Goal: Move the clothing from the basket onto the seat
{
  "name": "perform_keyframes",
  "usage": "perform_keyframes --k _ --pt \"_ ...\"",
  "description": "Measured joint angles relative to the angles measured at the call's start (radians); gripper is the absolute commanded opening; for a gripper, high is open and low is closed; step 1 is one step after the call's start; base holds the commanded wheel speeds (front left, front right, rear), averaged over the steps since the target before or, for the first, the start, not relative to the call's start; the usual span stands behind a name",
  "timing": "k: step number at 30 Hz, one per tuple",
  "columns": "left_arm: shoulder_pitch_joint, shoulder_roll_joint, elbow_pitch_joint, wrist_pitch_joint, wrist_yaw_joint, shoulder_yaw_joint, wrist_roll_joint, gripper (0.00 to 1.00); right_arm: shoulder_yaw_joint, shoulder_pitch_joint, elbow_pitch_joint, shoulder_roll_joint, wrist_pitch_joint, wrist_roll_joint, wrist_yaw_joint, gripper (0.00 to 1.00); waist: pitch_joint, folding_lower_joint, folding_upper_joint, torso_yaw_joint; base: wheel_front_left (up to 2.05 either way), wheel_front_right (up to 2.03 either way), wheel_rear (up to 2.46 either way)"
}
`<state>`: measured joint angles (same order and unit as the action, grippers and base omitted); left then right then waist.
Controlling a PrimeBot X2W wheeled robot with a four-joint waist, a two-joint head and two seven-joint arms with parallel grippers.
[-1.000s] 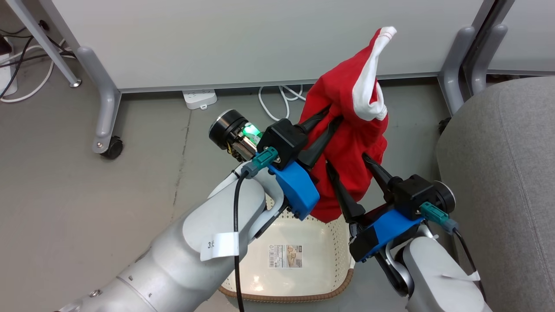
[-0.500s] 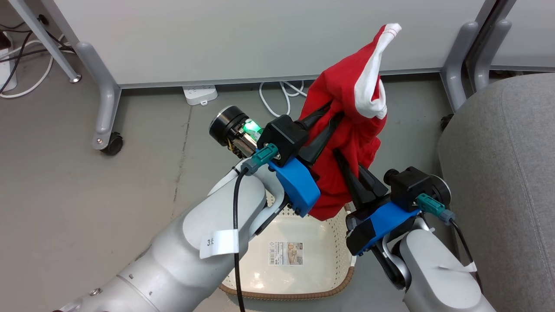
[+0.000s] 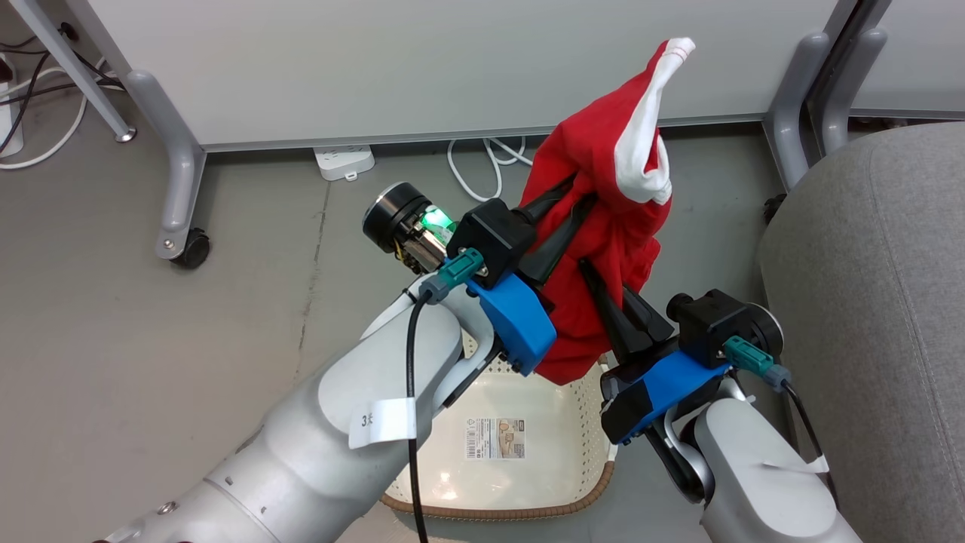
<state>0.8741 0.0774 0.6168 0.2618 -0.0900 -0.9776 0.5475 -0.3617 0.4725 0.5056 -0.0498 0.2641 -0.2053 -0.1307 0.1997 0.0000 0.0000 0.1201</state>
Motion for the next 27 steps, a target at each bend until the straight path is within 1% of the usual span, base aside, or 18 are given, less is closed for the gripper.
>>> perform_keyframes --k 1,2,16,27 --pt "0.0 0.0 0.002 0.0 0.0 0.001 0.0 0.91 0.0 0.0 0.0 0.0 0.0 0.0 0.0 0.0 0.001 0.0001 0.0 0.0 0.0 0.0 0.0" --pt "0.0 -0.001 0.003 0.0 0.001 0.002 0.0 1.0 0.0 0.0 -0.001 0.0 0.0 0.0 0.0 0.0 0.001 0.0 0.0 0.0 0.0 0.0 0.0" --pt "0.0 -0.005 0.012 0.0 0.001 0.016 -0.01 1.0 -0.001 0.001 0.0 0.0 0.0 0.0 0.0 0.0 0.007 0.0 0.0 -0.006 0.0 0.0 0.0" --pt "0.0 -0.005 0.018 0.0 0.001 0.017 -0.016 1.0 0.02 0.002 -0.015 0.0 0.0 0.001 0.0 0.0 0.027 0.0 0.0 -0.031 0.0 0.0 0.0"
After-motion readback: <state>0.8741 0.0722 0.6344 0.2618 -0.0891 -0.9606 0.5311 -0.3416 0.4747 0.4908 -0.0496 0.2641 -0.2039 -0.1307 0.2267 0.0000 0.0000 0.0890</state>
